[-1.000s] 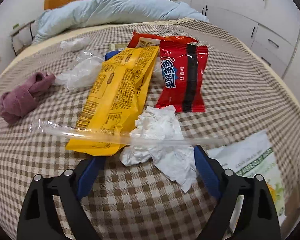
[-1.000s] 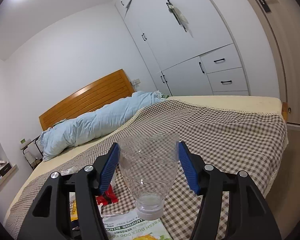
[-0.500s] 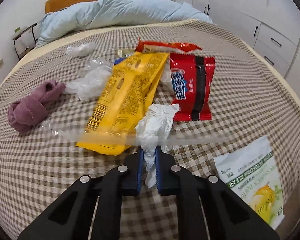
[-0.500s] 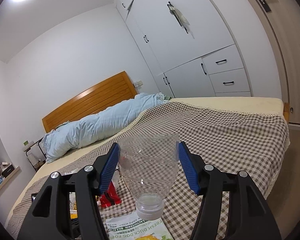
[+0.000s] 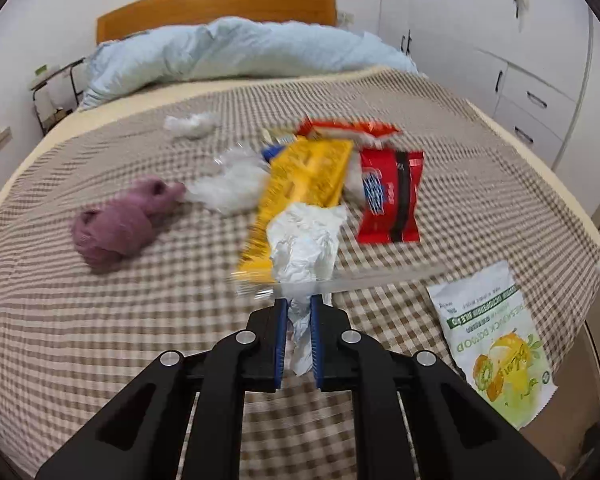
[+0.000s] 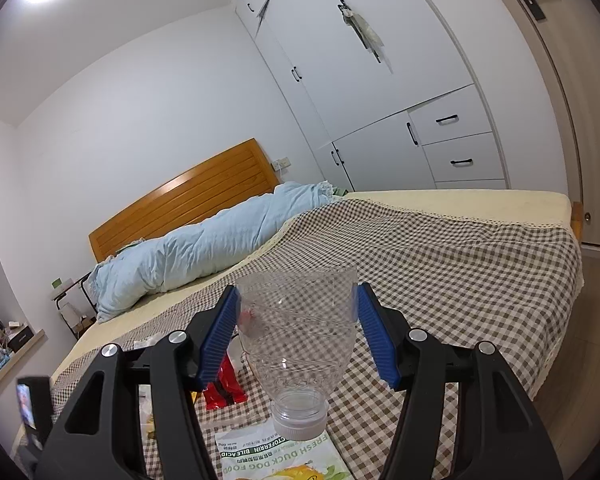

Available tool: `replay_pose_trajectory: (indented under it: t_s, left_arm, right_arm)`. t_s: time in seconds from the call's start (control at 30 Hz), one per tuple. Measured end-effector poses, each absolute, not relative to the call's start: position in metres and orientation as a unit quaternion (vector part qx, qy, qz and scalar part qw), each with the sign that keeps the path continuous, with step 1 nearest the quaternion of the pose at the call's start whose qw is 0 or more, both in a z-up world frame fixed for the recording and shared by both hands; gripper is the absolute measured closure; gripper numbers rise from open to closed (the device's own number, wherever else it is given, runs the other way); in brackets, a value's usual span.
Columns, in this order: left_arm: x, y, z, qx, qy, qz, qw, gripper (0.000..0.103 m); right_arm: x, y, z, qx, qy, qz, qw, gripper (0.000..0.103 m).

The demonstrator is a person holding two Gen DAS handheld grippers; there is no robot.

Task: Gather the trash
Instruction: 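Close the left tool on the crumpled white tissue while the right tool holds the bottle, then carry the tissue and bottle down to the floor trash bag with both tools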

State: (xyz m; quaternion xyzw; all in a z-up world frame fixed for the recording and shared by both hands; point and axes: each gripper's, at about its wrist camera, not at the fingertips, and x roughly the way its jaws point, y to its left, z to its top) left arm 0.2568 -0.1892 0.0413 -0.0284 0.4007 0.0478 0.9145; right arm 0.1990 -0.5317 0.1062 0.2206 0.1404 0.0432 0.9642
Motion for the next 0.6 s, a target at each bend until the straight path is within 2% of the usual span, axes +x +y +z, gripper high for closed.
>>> replay_pose_trajectory:
  t_s: [0.23,0.6]
  left_arm:
    - [0.23,-0.173,0.071,-0.021,0.368,0.063,0.927,0.095]
    - [0.19,-0.155,0.084,-0.032,0.361,0.075,0.929,0.095]
  right_arm:
    - [0.198,-0.522,0.106,0.207,0.141,0.052,0.967,0.044]
    - [0.189,-0.494,0.105,0.154,0.128,0.085,0.976,0.044]
